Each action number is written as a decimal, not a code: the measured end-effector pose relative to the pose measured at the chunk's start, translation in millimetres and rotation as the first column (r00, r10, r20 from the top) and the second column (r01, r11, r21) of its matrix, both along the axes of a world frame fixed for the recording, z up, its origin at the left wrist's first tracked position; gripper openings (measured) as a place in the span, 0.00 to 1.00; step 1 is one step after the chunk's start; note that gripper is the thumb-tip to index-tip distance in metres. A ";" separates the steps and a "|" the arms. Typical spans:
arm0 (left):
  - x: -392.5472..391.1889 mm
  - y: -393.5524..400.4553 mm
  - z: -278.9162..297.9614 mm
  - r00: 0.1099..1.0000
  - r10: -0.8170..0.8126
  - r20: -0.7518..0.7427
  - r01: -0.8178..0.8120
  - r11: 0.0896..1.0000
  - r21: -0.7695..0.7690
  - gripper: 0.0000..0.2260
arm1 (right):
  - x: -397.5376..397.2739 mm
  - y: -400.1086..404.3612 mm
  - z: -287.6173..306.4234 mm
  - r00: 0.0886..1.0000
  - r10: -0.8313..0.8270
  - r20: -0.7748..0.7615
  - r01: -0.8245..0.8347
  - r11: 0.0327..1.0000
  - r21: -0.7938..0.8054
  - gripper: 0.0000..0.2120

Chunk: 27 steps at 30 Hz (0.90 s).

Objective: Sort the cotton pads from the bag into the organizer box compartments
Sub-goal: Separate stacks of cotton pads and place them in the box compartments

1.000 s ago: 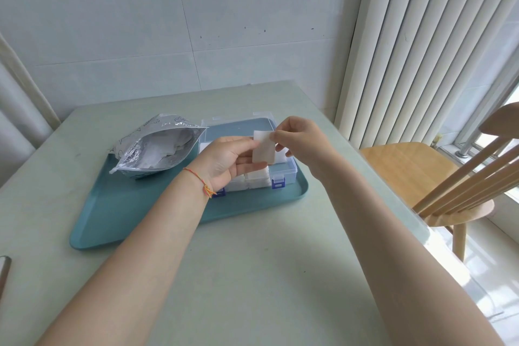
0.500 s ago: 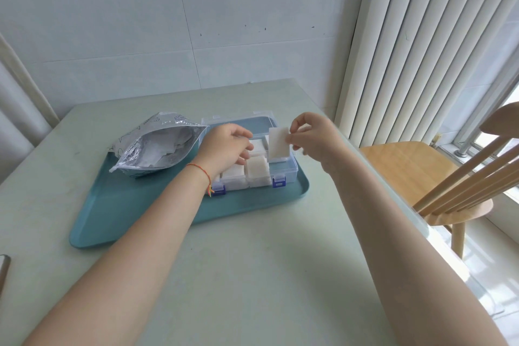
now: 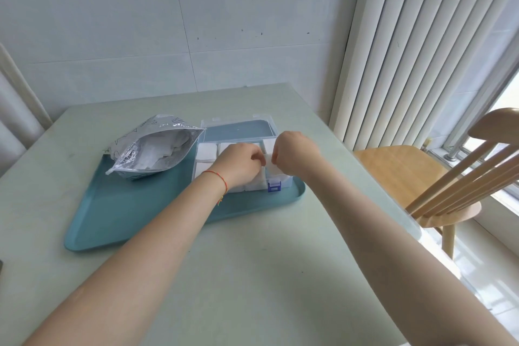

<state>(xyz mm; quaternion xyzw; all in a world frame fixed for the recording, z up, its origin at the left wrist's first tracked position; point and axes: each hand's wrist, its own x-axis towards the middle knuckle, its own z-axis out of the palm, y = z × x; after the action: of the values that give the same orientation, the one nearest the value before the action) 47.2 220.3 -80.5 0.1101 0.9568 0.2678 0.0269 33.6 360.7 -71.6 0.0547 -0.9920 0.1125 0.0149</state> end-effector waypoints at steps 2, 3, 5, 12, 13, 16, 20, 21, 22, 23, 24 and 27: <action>0.2 -0.2 0.0 1.000 -0.004 -0.006 0.004 1.000 -0.020 0.14 | 3.3 -2.8 2.0 1.000 0.022 -0.016 -0.020 0.996 0.092 0.11; 0.1 -0.2 -0.2 1.000 -0.005 -0.007 0.005 1.000 -0.026 0.14 | 4.2 -3.8 2.3 0.999 0.035 -0.014 -0.033 0.991 0.127 0.12; 0.2 0.1 -0.5 1.000 -0.009 -0.005 0.009 0.999 -0.044 0.15 | 6.7 -7.2 3.6 0.998 0.068 -0.009 -0.065 0.975 0.214 0.11; -0.7 -0.6 -1.8 1.000 -0.023 -0.002 0.023 0.996 -0.085 0.16 | 8.0 -6.9 10.1 0.990 0.141 0.008 -0.128 0.874 0.469 0.08; -0.5 -1.4 -1.6 0.999 -0.032 0.009 0.032 0.997 -0.073 0.16 | 6.8 -5.7 11.4 0.992 0.113 0.059 -0.128 0.877 0.463 0.08; 3.4 -8.4 2.1 0.999 -0.037 0.000 0.037 0.998 0.052 0.14 | 2.3 -12.5 18.1 0.992 0.113 0.059 -0.127 0.921 0.369 0.02; 9.0 -46.3 11.4 0.930 0.238 -0.280 -0.160 0.948 0.274 0.11 | -6.4 -52.1 27.1 0.975 0.169 -0.146 -0.149 0.979 0.138 0.10; 11.2 -64.5 13.2 0.875 0.329 -0.355 -0.217 0.922 0.321 0.10 | -6.5 -68.6 27.4 0.972 0.196 -0.132 -0.186 0.979 0.082 0.11; 13.0 -81.6 14.8 0.811 0.400 -0.427 -0.259 0.900 0.351 0.09 | -6.8 -82.6 26.1 0.969 0.225 -0.105 -0.223 0.974 0.027 0.10; 15.1 -101.5 15.6 0.745 0.461 -0.482 -0.309 0.879 0.364 0.09 | -6.3 -98.3 24.4 0.966 0.248 -0.068 -0.250 0.968 -0.034 0.10; 17.7 -122.1 16.4 0.689 0.515 -0.509 -0.366 0.855 0.368 0.08 | -5.5 -113.7 22.1 0.962 0.270 -0.041 -0.272 0.957 -0.104 0.10; 26.4 -175.8 17.4 0.714 0.587 -0.380 -0.536 0.809 0.242 0.15 | -2.3 -153.3 18.4 0.957 0.291 -0.019 -0.280 0.897 -0.342 0.09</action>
<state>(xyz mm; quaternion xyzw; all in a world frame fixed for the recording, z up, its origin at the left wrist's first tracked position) 73.6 44.5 -63.1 -0.1274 0.9083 0.2857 -0.2776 31.3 207.4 -53.3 0.1941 -0.9389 0.2842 -0.0085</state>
